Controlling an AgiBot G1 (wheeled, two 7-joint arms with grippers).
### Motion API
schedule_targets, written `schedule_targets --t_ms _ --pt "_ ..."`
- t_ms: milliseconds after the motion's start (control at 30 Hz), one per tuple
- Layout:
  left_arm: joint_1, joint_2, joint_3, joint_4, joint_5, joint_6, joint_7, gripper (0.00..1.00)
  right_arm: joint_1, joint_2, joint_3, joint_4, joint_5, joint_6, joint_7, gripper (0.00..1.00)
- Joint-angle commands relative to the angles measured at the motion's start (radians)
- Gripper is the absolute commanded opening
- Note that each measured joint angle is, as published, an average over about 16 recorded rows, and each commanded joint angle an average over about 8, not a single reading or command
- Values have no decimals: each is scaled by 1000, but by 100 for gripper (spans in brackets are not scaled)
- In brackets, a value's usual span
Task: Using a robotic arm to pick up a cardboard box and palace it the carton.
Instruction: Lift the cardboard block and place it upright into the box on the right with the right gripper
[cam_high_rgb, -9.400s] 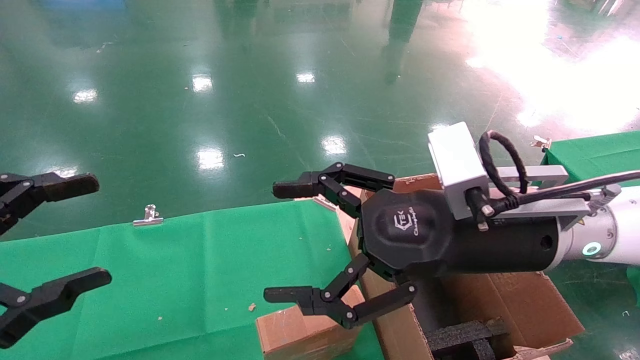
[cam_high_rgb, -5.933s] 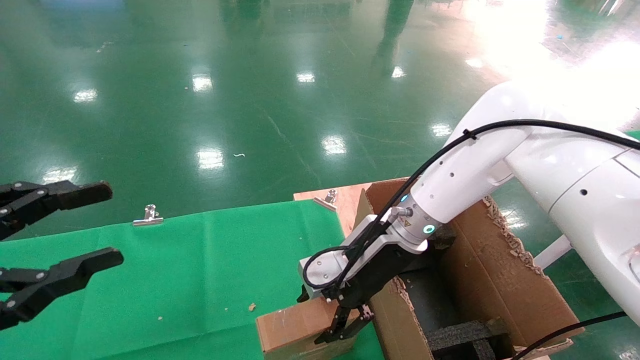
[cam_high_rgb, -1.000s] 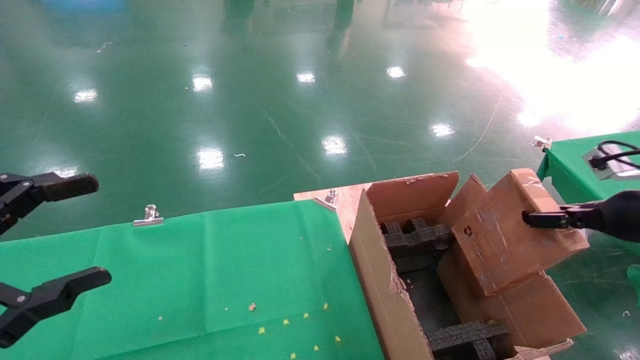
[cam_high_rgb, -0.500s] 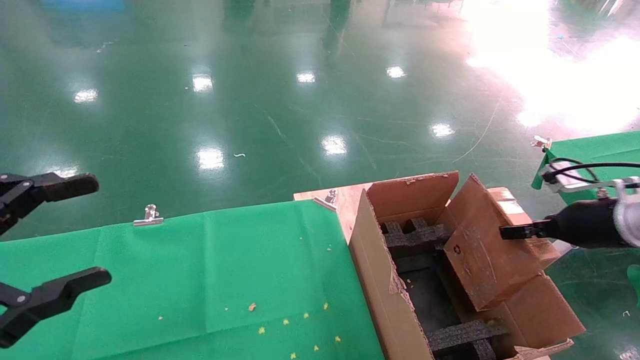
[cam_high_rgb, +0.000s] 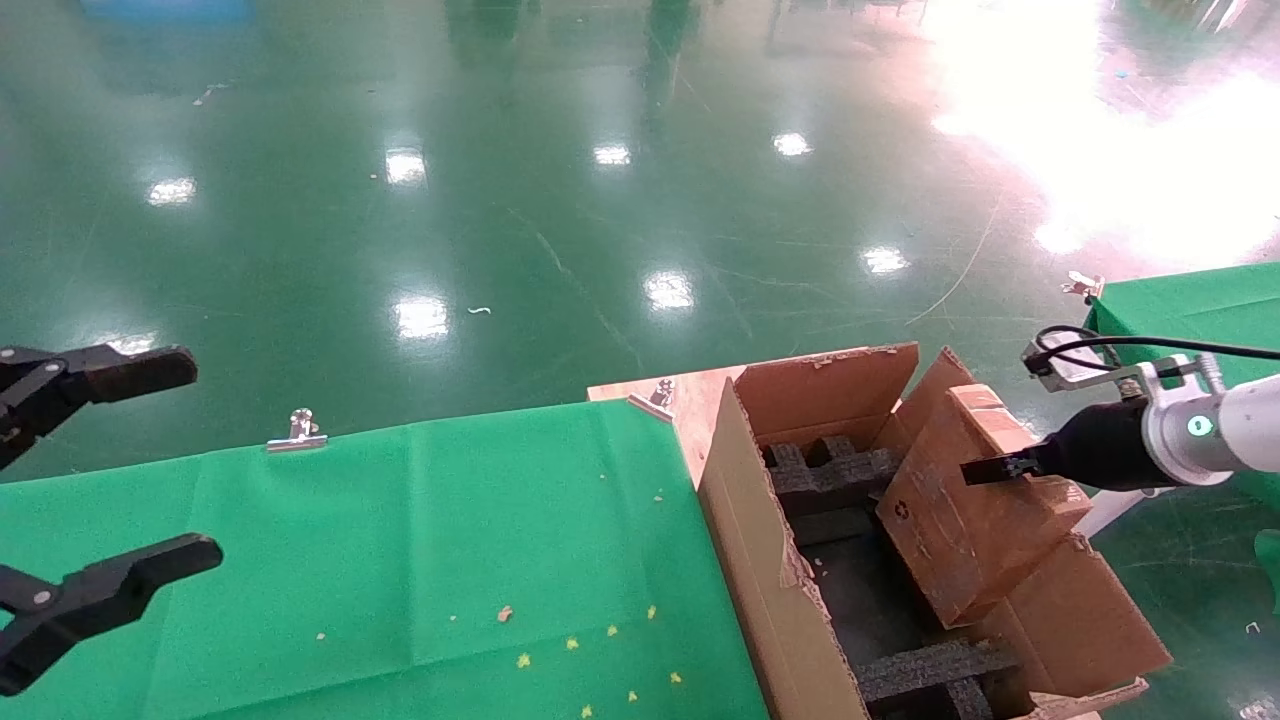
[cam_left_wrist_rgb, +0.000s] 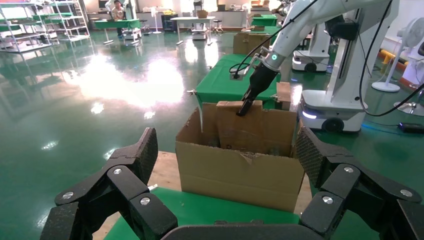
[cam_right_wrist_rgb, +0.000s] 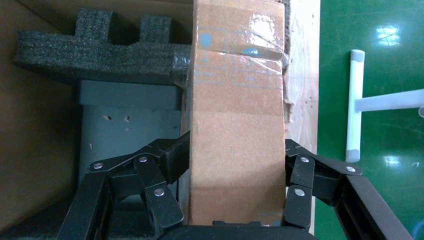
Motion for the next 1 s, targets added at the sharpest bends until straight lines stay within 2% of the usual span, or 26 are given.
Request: schedule_targets --t_ms 33,1000 --pt "0 0 0 0 0 0 0 100 -8 -11 -4 0 -3 12 11 0" --pt "0 0 0 0 0 0 0 100 -175 -114 21 -83 63 66 -22 0"
